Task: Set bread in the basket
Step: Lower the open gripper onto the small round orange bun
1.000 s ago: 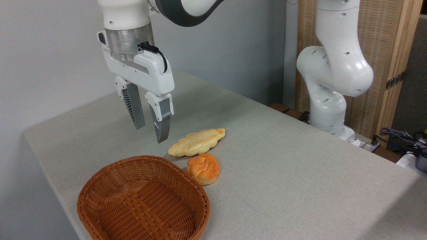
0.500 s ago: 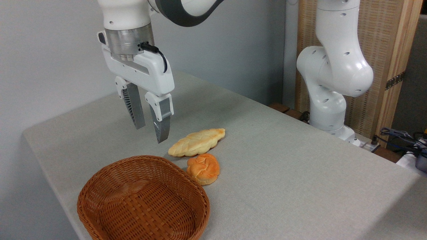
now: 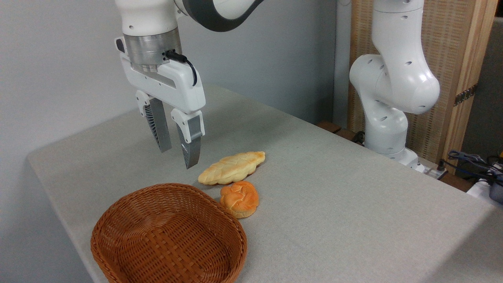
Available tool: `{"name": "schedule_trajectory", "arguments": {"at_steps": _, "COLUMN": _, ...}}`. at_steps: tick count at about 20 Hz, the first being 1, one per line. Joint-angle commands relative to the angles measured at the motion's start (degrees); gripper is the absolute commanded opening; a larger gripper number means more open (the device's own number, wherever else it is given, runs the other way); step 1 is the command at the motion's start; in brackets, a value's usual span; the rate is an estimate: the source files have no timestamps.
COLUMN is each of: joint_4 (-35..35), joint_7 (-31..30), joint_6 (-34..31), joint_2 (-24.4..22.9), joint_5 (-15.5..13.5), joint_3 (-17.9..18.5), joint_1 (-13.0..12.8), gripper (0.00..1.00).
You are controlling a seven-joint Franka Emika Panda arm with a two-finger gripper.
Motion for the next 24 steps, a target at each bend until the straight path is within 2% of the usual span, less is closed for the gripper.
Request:
{"name": "schedule_trajectory", "arguments": {"at_steps": 1, "joint_4": -1.01, "joint_7": 0.73, "joint_6": -2.24, "joint_2": -0.46, "joint_5": 0.36, "joint_3": -0.21, "joint_1": -1.22, "gripper": 1.00}}
{"name": "schedule_trajectory", "arguments": {"at_steps": 7, "joint_4": -8.91, "joint_7": 0.82, "joint_6": -1.64, "joint_2": -3.10, "joint_5": 0.53, "joint_3": 0.14, "joint_1": -1.13, "gripper": 1.00}}
{"name": "schedule_trajectory", "arguments": {"at_steps": 9, "joint_4": -11.99, "joint_7": 1.17, "joint_6": -1.37, "joint_2": -3.63, "joint_5": 1.93, "joint_3": 0.58, "joint_1": -1.13, "gripper": 1.00}}
{"name": "schedule_trajectory", "arguments": {"at_steps": 10, "joint_4": -13.40, "joint_7": 2.65, "joint_6": -1.28, "joint_2": -3.89, "joint_5": 2.98, "joint_3": 0.67, "joint_1": -1.04, "gripper": 1.00}}
{"name": "schedule_trajectory", "arguments": {"at_steps": 12, "joint_4": -15.69, "joint_7": 5.55, "joint_6": -0.32, "joint_2": -3.98, "joint_5": 3.26, "joint_3": 0.85, "joint_1": -0.69, "gripper": 1.00}}
{"name": "schedule_trajectory", "arguments": {"at_steps": 18, "joint_4": -19.65, "joint_7": 8.55, "joint_6": 4.95, "joint_2": -3.81, "joint_5": 5.19, "joint_3": 2.95, "joint_1": -0.60, "gripper": 1.00}}
{"name": "schedule_trajectory", "arguments": {"at_steps": 24, "joint_4": -21.85, "joint_7": 10.49, "joint_6": 5.75, "joint_2": -3.19, "joint_5": 5.45, "joint_3": 3.22, "joint_1": -0.60, "gripper": 1.00}}
